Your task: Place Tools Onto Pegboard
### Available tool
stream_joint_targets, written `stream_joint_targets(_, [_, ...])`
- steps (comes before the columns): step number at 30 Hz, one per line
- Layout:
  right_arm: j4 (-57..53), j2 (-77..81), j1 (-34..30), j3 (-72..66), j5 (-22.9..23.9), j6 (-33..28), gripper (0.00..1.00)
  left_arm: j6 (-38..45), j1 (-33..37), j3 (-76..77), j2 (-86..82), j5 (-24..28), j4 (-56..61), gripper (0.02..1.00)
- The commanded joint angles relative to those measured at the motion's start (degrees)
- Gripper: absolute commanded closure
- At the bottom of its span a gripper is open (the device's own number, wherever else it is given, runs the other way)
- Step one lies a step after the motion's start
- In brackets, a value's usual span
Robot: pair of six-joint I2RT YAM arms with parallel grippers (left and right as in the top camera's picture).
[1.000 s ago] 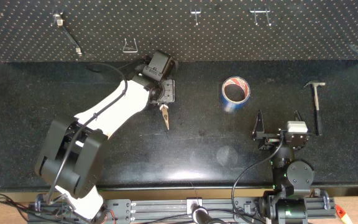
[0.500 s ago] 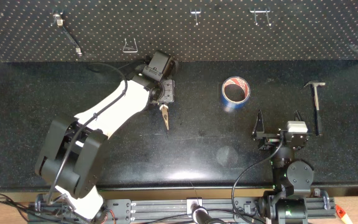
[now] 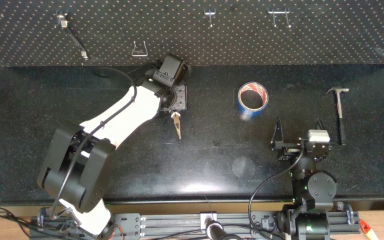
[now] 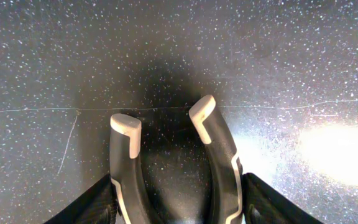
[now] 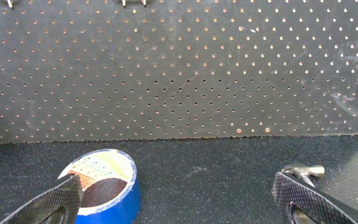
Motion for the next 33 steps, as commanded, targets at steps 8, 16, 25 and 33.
stream_joint_targets(8, [-0.28,-0.61,-0.28,-0.15,-0.35,-0.83,0.001,-1.16,0.13,0.85,0.94,1.20,0.39,0.895])
stream_joint_targets(16, [-0.28,-0.61,-0.28,-0.15,-0.35,-0.83,0.003,-1.14,0.09,0.85,-1.57,0.92,0.33,0.989])
stream_joint_targets(25, [-0.28,-0.61,-0.28,-0.15,-0.35,-0.83,0.001,2.82,-0.66,0.85,-9.31,-2.73,0.26,0.991])
stream_joint_targets(33, [-0.28,-0.61,-0.28,-0.15,-0.35,-0.83,0.001,6.71,-1.03,0.85,-18.58,-2.93,0.13,0.991])
